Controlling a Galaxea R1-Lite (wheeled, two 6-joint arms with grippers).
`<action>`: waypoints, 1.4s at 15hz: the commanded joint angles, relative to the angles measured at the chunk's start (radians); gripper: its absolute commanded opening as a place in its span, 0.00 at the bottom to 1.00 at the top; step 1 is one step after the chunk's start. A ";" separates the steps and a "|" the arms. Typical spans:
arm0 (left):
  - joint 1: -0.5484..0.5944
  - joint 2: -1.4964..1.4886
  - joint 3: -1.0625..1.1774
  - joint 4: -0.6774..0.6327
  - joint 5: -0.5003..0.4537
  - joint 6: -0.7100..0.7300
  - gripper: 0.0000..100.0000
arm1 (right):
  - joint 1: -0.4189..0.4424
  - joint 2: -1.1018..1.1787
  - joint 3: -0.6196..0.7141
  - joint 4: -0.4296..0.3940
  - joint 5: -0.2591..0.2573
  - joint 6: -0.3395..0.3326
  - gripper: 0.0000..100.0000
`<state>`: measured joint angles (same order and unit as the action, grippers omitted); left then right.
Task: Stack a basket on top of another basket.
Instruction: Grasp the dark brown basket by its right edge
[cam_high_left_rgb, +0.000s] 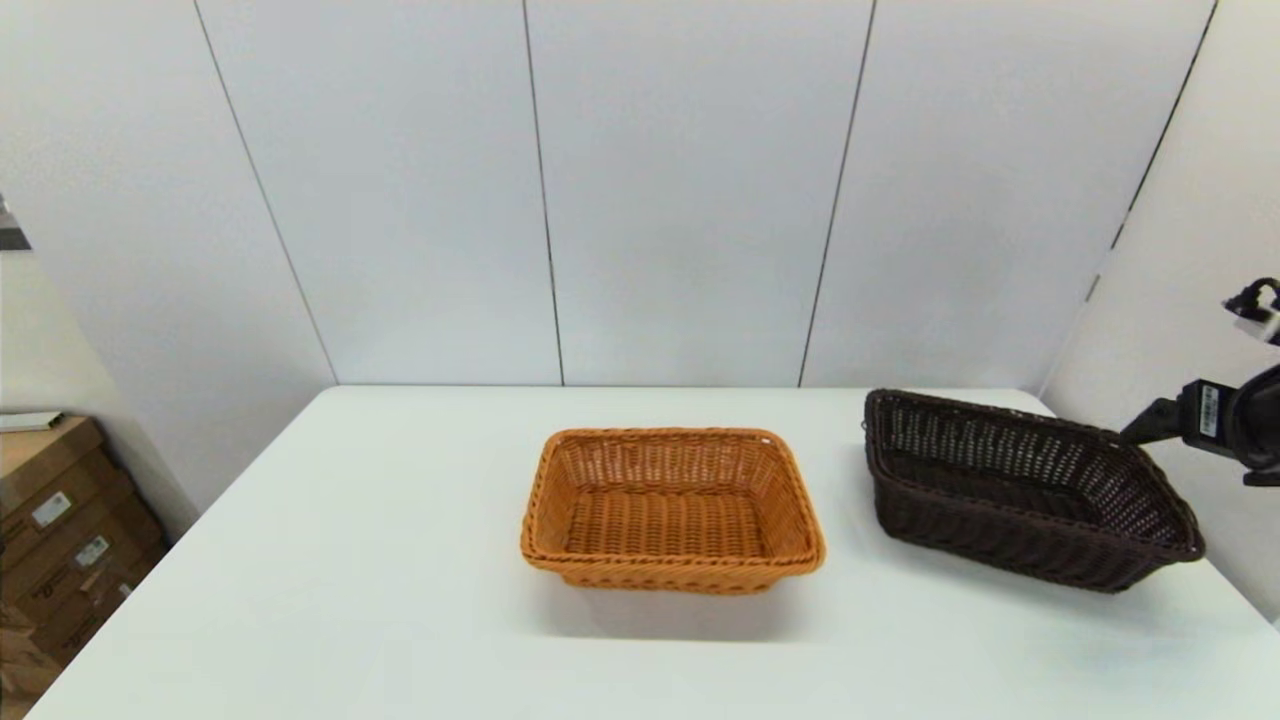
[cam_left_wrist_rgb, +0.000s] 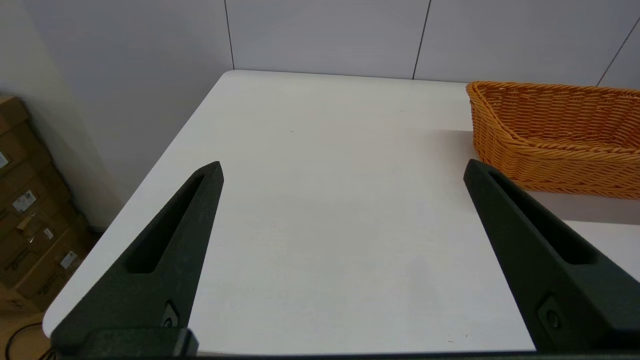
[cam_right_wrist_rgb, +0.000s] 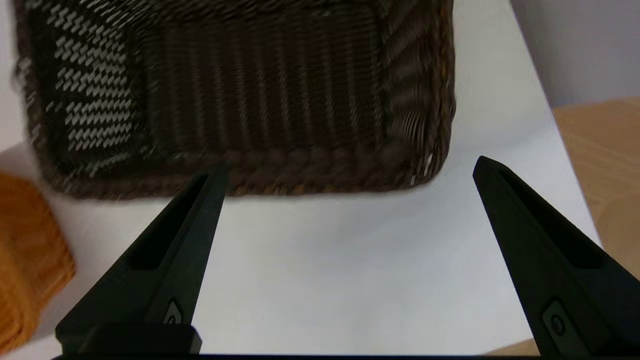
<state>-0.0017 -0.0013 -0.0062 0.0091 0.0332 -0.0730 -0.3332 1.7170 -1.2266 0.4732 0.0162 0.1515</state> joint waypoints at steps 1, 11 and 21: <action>0.000 0.000 0.000 0.000 0.001 -0.001 1.00 | -0.004 0.159 -0.110 0.035 -0.012 -0.003 1.00; 0.000 0.000 0.000 0.000 0.001 -0.001 1.00 | -0.093 0.302 -0.215 0.036 -0.042 -0.116 1.00; 0.000 0.000 0.000 0.000 0.001 -0.001 1.00 | -0.098 0.432 -0.263 0.030 -0.039 -0.118 1.00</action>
<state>-0.0017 -0.0013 -0.0062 0.0091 0.0330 -0.0730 -0.4304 2.1253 -1.4855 0.5032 -0.0240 0.0332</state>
